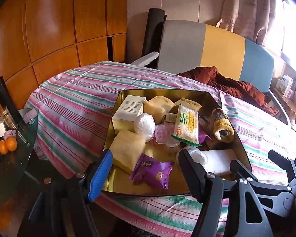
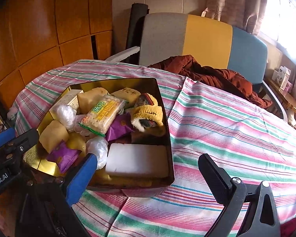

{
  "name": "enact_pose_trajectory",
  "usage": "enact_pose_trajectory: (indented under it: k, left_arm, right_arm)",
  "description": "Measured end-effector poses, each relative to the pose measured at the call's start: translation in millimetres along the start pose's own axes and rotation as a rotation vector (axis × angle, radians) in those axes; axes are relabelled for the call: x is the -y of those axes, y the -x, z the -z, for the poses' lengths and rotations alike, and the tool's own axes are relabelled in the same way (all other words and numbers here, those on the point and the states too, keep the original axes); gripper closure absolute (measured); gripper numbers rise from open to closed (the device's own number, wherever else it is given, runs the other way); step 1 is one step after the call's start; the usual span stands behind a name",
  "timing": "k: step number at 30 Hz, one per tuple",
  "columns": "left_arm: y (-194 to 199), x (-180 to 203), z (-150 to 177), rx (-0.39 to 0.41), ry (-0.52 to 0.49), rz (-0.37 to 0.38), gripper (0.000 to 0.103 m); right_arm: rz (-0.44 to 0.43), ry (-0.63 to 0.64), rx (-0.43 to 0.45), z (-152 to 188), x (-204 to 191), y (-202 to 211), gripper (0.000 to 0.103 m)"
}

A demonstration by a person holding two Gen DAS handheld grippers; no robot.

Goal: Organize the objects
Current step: 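Withdraw both tools from the filled gold tray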

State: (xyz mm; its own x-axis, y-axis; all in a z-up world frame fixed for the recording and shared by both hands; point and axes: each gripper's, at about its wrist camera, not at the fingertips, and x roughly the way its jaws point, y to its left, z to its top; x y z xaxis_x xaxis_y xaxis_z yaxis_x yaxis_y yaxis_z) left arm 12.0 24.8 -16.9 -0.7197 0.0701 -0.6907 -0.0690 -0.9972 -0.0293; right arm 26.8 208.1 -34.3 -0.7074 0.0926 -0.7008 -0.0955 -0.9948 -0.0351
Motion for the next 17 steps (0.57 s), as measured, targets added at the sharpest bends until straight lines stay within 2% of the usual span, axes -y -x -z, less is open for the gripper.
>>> enact_pose_trajectory:
  k: [9,17]
  left_arm:
    - [-3.9,-1.5,1.2,-0.024,-0.001,0.021,0.033]
    - [-3.0,-3.6,2.3,0.000,0.000,0.002,0.033]
  right_arm:
    - [-0.003,0.011,-0.011,0.7,-3.9,-2.9,0.000]
    - [-0.006,0.016,-0.006,0.6,-5.6,-1.7,0.000]
